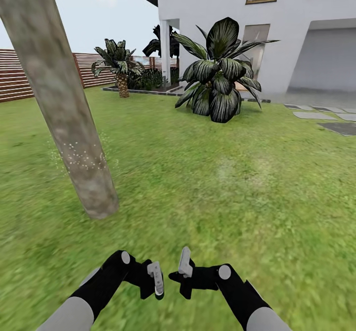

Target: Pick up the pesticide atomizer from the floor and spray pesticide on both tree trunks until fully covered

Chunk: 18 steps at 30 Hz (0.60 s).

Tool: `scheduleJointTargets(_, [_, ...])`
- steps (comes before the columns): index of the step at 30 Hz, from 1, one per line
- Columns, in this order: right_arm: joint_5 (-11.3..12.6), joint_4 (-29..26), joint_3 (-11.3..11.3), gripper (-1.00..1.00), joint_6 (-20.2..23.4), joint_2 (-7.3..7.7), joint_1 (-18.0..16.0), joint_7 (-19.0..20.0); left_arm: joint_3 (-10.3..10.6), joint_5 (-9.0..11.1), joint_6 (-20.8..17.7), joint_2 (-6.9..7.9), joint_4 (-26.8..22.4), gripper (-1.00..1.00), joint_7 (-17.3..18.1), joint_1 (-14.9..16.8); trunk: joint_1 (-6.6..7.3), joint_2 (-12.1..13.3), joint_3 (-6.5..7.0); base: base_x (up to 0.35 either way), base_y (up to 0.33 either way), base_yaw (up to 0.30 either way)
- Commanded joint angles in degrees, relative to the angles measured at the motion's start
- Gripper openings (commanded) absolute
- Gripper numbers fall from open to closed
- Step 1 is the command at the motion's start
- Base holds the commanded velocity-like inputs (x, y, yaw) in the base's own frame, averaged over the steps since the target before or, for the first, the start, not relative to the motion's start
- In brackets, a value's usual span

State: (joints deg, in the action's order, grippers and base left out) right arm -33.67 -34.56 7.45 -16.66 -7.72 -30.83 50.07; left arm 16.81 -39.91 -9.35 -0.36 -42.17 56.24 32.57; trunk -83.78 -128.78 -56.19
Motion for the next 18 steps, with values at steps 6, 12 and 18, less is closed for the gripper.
scheduleJointTargets(6, [-0.5,-0.1,0.0,-1.0,-0.3,0.06,0.0,-0.1,0.0,0.1,0.2,0.15,0.3,-1.0,0.7,0.0,0.01,0.0,-0.05,0.0,0.0,0.0])
scheduleJointTargets(12, [-0.6,-0.1,0.0,-1.0,-0.3,0.07,0.0,-0.1,0.3,0.1,1.9,0.21,0.7,-1.0,0.9,-0.1,0.01,0.0,-0.05,0.0,0.0,0.0])
scheduleJointTargets(18, [-0.7,0.0,0.0,-1.0,-0.3,0.15,0.0,-0.1,0.5,0.2,3.2,0.19,0.8,-1.0,1.1,-0.2,0.01,0.0,-0.05,0.0,0.0,0.0])
